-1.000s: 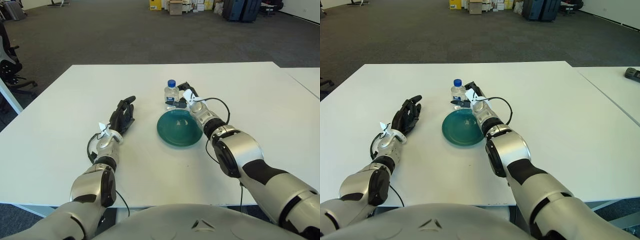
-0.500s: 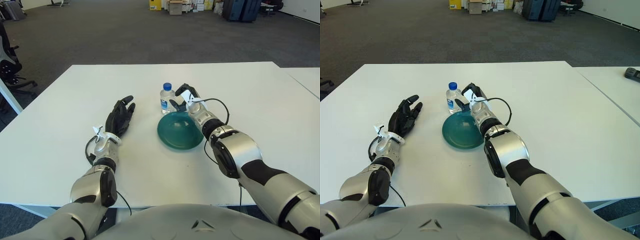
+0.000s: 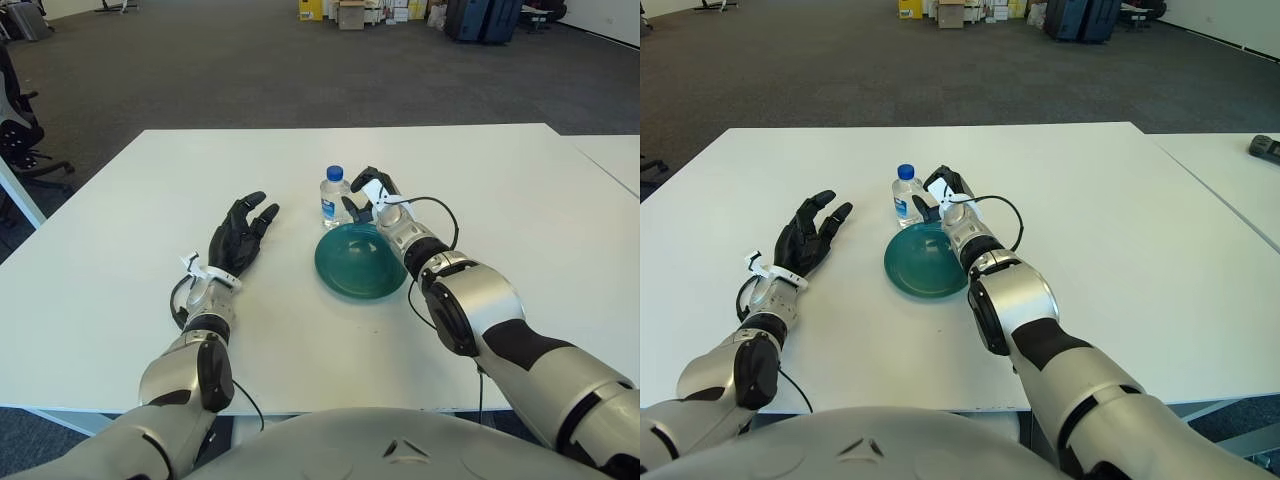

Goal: Put the bottle into the plate.

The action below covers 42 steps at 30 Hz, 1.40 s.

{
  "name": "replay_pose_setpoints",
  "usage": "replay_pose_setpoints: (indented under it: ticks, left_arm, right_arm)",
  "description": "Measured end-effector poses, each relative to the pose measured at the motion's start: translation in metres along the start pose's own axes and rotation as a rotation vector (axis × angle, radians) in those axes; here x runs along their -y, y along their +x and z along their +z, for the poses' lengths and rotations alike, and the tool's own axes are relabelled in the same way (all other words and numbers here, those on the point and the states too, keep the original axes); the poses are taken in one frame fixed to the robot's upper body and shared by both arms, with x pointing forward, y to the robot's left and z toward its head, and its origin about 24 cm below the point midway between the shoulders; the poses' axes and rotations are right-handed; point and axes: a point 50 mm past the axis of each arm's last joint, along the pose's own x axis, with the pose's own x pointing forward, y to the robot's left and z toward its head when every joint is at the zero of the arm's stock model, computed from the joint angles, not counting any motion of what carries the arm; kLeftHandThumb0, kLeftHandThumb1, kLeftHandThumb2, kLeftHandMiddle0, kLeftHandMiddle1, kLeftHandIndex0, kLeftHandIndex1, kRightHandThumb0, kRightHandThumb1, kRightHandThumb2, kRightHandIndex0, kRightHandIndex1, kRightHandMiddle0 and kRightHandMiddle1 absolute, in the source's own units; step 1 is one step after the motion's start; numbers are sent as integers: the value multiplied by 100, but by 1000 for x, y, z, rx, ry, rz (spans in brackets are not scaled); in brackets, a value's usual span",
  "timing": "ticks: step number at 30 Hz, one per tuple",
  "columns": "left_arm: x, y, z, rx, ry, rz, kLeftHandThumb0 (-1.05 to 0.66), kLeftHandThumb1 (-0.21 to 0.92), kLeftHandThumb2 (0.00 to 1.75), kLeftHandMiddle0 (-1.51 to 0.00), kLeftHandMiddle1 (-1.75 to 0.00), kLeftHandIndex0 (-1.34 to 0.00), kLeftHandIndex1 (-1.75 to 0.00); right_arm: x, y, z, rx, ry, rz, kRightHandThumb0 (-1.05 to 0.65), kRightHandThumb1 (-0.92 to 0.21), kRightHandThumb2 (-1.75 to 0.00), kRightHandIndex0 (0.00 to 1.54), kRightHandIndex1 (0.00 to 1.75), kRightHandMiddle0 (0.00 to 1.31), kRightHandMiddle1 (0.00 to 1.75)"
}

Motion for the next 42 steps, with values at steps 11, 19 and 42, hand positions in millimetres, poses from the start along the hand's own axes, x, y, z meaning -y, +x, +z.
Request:
replay_pose_setpoints:
  ticks: [11,19,42]
  left_arm:
    - [-1,-1,1,3,-28,-20,-87,92,80,-56,-121,-30,-136]
    - [1,-1,0,-25,101,0,-82,92,76,-44,-92,-17,-121]
    - [28,45,25,-52,512,-21,-70,92,69,-35,-8,0,-70]
  right_arm:
    - [4,1,0,-5,90,-9,0,-20,-137,80,148,49,175]
    - [6,2,1,6,224,35,0,-20,-137,80,149,50,175]
    - [39,4,-20,55,296,80,-69,-85,-35,16,59,1,83]
